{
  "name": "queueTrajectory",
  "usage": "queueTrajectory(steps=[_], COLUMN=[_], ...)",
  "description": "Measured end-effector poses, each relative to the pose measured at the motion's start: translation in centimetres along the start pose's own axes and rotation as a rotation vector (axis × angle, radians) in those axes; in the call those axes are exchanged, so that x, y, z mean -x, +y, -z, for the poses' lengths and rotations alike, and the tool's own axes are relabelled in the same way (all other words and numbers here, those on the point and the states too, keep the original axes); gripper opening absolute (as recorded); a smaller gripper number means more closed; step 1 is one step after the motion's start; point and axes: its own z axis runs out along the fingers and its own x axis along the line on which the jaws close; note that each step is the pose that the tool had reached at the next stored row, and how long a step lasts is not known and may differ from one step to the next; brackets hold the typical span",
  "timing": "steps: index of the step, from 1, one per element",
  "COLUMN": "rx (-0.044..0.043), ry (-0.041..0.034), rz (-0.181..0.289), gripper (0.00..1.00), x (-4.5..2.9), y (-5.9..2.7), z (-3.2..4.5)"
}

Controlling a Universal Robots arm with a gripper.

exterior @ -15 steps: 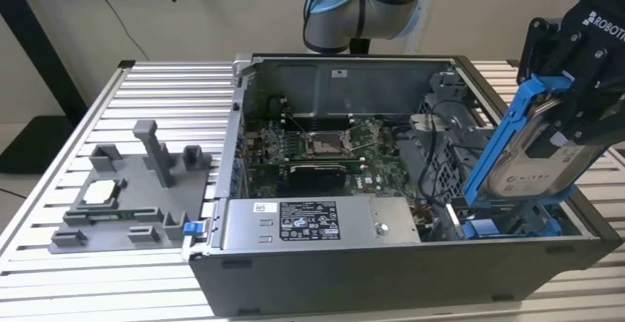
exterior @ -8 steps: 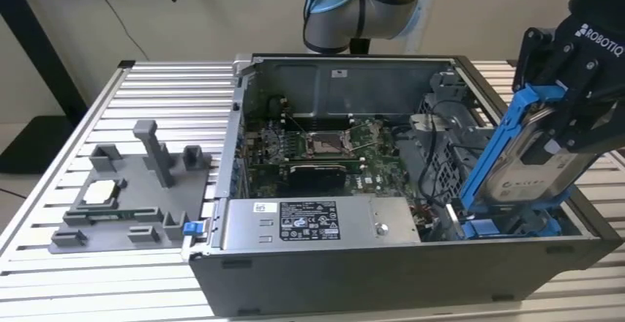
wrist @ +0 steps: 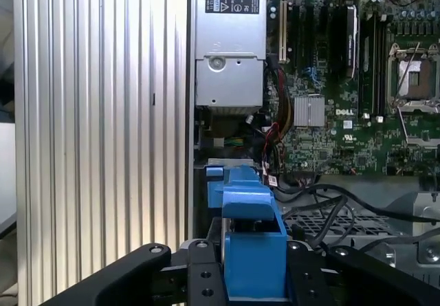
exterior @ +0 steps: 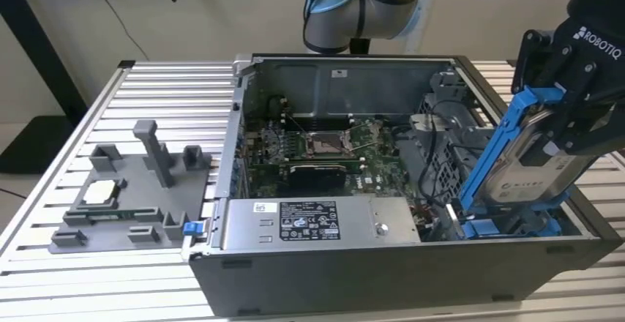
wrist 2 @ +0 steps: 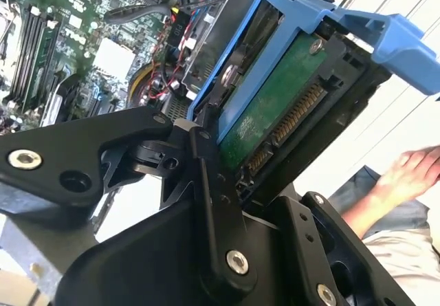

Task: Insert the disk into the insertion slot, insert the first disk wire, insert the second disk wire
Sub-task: 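Insert the disk into the insertion slot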

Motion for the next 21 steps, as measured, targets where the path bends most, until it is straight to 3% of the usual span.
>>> queueTrajectory(steps=[21], rx=[0.0000], ry=[0.0001], rz=[0.000], gripper=[0.00], x=[0.00], y=[-0.02], z=[-0.38])
